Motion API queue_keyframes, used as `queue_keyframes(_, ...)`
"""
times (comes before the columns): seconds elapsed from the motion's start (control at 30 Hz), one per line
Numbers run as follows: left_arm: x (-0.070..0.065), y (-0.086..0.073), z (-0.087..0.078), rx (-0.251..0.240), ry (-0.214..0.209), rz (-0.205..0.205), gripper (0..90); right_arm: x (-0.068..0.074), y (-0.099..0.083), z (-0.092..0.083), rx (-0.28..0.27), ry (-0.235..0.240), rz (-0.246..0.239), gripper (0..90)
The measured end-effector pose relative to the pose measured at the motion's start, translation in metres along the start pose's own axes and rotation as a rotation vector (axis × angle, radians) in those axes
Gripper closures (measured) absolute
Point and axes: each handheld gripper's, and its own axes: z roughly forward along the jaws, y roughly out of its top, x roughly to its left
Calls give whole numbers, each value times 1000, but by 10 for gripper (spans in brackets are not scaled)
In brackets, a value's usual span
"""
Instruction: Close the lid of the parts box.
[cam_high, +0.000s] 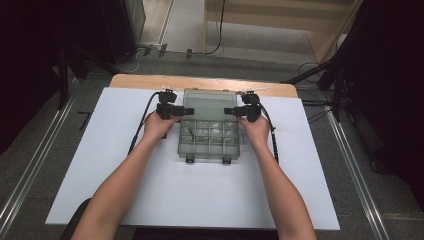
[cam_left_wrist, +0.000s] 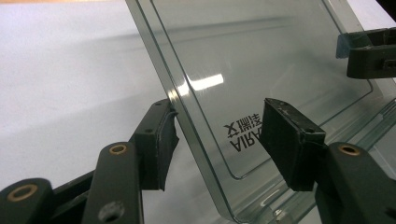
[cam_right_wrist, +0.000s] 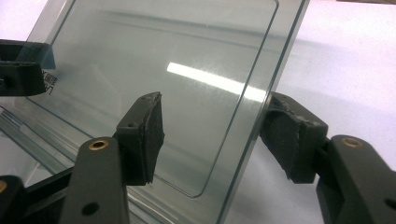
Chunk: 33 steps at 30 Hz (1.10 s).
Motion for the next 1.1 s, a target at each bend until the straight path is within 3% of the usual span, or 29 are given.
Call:
queue_keyframes(0.13,0,1,-3,-16,-10,-4,458,1,1,-3,-7,-5,-11,431)
queue_keyframes(0.23,-1,2,-5,-27,-1,24,482,1,3,-5,-18,9,-10,434)
queue_keyframes(1.1,-4,8,-28,-67,-56,29,506,8,15,-31,-38,47,-37,475)
